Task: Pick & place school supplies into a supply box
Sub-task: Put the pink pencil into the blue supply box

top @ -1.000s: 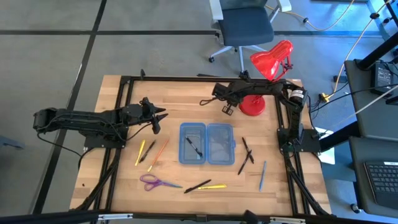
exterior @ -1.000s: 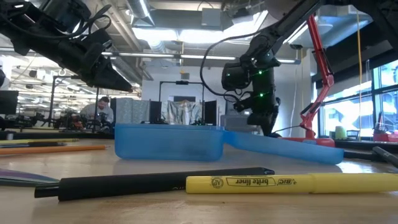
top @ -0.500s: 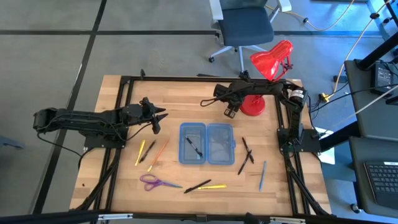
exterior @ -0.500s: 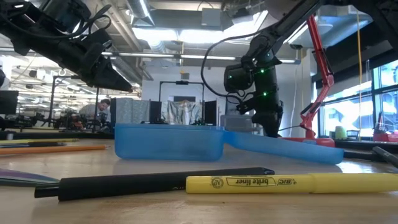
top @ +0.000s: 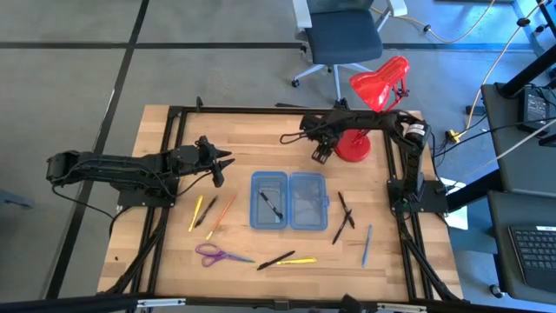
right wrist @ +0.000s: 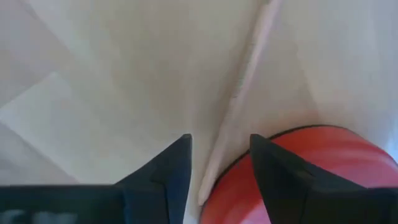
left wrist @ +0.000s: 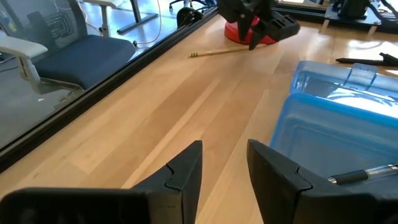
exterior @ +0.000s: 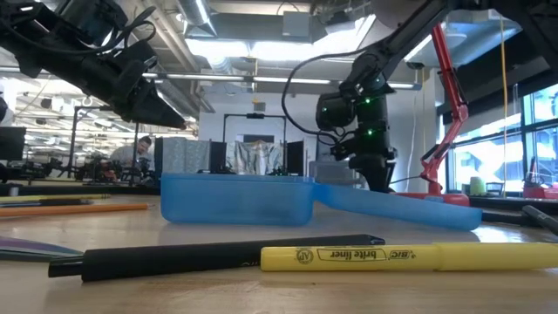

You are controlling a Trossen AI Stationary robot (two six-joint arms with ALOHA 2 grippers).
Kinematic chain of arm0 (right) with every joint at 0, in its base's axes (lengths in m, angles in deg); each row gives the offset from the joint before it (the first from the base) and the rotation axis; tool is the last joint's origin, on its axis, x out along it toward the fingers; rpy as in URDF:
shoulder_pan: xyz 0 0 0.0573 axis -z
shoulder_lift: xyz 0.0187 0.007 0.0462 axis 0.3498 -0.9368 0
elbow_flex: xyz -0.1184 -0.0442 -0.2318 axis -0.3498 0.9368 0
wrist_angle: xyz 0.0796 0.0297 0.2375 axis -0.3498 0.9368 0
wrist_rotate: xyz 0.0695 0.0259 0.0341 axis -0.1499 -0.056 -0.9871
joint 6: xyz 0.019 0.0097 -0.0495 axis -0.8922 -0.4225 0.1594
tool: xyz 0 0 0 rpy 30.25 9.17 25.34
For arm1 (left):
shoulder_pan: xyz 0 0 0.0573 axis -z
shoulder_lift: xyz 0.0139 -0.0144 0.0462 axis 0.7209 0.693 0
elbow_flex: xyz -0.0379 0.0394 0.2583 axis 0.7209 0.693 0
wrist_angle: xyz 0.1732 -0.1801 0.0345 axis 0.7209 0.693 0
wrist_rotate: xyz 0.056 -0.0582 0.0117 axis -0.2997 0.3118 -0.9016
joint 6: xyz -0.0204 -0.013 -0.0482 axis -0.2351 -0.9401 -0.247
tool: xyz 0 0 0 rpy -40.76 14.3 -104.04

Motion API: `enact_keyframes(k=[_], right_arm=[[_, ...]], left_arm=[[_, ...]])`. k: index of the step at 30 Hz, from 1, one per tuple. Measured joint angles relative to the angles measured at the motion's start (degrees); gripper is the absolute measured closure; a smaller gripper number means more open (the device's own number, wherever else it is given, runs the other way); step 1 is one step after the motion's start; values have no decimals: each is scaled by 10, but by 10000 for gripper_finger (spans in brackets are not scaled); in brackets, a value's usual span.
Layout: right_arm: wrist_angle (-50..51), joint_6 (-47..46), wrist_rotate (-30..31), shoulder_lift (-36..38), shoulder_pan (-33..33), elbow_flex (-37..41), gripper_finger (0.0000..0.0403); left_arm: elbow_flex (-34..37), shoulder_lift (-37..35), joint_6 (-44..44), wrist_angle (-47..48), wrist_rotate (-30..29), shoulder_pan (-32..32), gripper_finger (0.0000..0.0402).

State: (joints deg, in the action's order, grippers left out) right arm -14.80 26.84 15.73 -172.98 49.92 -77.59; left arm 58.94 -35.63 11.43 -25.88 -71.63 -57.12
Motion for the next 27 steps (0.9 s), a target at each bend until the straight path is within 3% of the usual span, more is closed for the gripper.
enact_keyframes(k=[9, 19, 27], right_arm=[[-17, 15, -50, 0, 37, 2, 252], [-99, -1, -84, 8, 48, 76, 255], [-99, -1, -139, 8, 49, 75, 334]], left_arm=[[0, 0, -6, 0, 0, 0, 285], [0, 0, -6, 0, 0, 0, 282], [0, 0, -6, 0, 0, 0, 281]])
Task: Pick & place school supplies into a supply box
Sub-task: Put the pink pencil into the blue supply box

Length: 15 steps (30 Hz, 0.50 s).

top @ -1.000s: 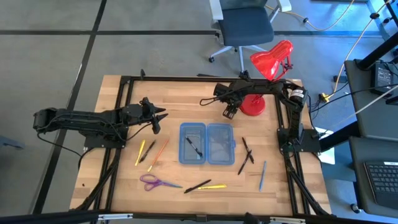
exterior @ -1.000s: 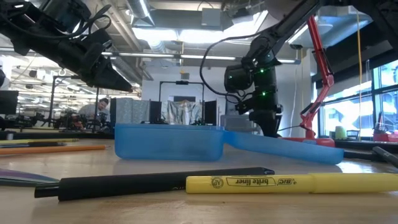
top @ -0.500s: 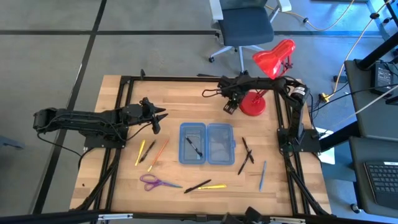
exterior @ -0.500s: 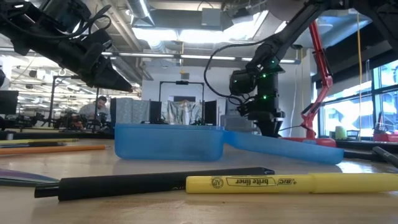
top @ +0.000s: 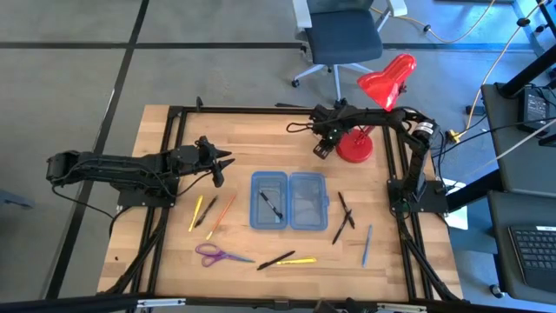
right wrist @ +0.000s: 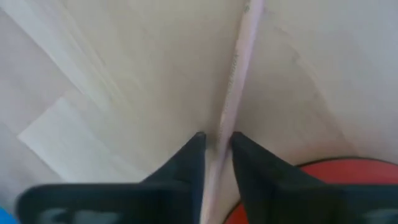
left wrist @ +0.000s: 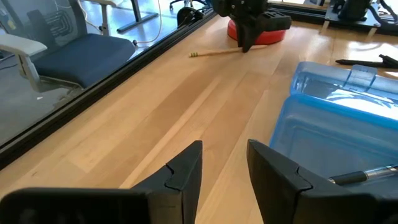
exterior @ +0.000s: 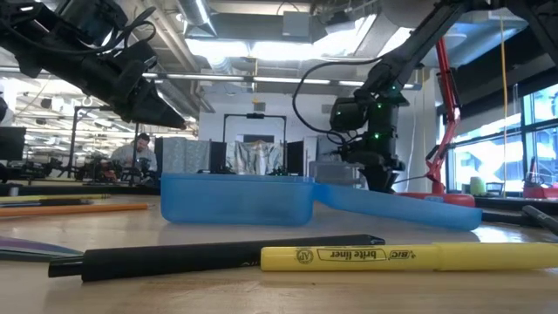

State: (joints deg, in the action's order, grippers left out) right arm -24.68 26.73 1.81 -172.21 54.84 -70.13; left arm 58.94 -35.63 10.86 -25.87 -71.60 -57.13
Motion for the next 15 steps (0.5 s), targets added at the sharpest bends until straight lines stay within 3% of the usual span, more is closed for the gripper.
enact_keyframes(k=[5, 15], right_arm=[[1, 0, 4, 0, 0, 0, 382], [0, 1, 32, 22, -15, 4, 385]], left_arm=[[0, 0, 0, 0, 0, 0, 285], [0, 0, 0, 0, 0, 0, 282]])
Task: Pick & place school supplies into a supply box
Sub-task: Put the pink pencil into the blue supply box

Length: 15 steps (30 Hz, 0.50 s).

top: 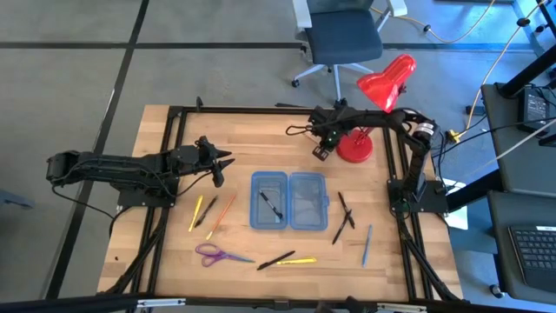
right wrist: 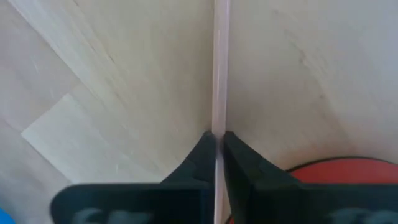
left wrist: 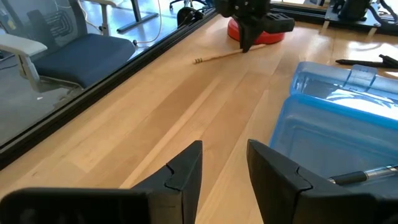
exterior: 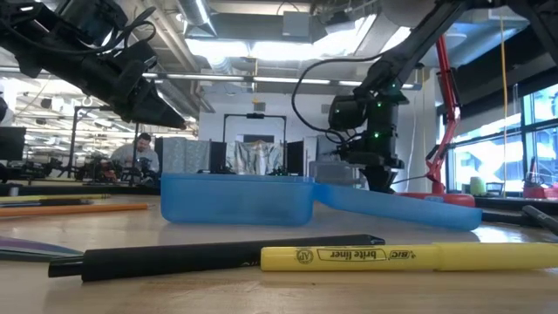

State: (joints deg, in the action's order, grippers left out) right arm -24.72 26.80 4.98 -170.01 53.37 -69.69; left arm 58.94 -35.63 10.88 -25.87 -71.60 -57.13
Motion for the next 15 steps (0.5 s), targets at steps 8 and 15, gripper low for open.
enact_keyframes(k=[8, 15], right_arm=[[8, -9, -11, 48, -27, 2, 382], [7, -11, -4, 51, -55, 2, 383]], left_arm=[[0, 0, 0, 0, 0, 0, 282], [0, 0, 0, 0, 0, 0, 284]])
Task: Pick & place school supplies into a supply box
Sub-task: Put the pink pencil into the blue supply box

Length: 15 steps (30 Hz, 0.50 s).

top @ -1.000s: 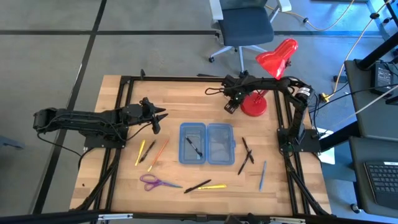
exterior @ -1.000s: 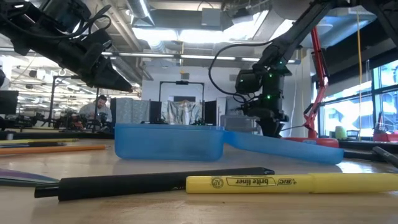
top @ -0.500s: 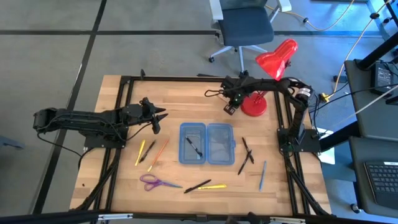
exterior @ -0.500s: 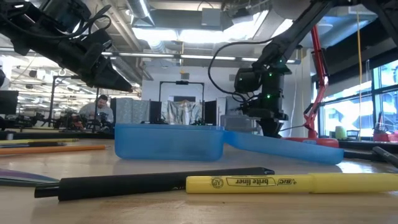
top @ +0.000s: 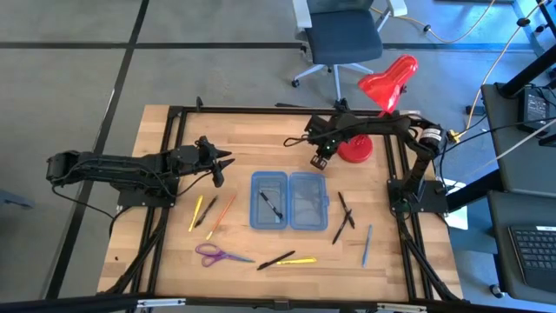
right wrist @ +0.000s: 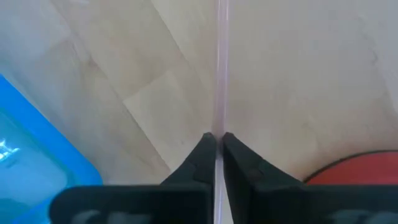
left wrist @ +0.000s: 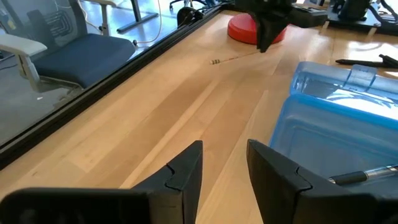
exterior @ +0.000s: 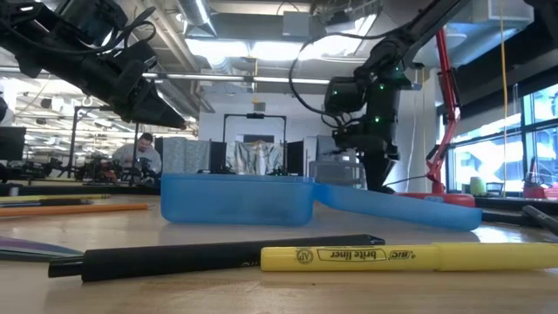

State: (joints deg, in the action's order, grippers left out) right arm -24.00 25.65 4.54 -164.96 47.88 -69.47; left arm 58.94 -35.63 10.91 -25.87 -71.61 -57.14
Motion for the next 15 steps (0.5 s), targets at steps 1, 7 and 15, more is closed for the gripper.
enact_keyframes(k=[1, 7, 15], right_arm=[[0, 0, 0, 0, -4, 0, 382], [-13, 5, -31, 1, -39, -1, 381], [-22, 74, -24, 1, -119, -50, 379]], left_arm=[[0, 0, 0, 0, 0, 0, 285], [0, 0, 0, 0, 0, 0, 286], [0, 0, 1, 0, 0, 0, 282]])
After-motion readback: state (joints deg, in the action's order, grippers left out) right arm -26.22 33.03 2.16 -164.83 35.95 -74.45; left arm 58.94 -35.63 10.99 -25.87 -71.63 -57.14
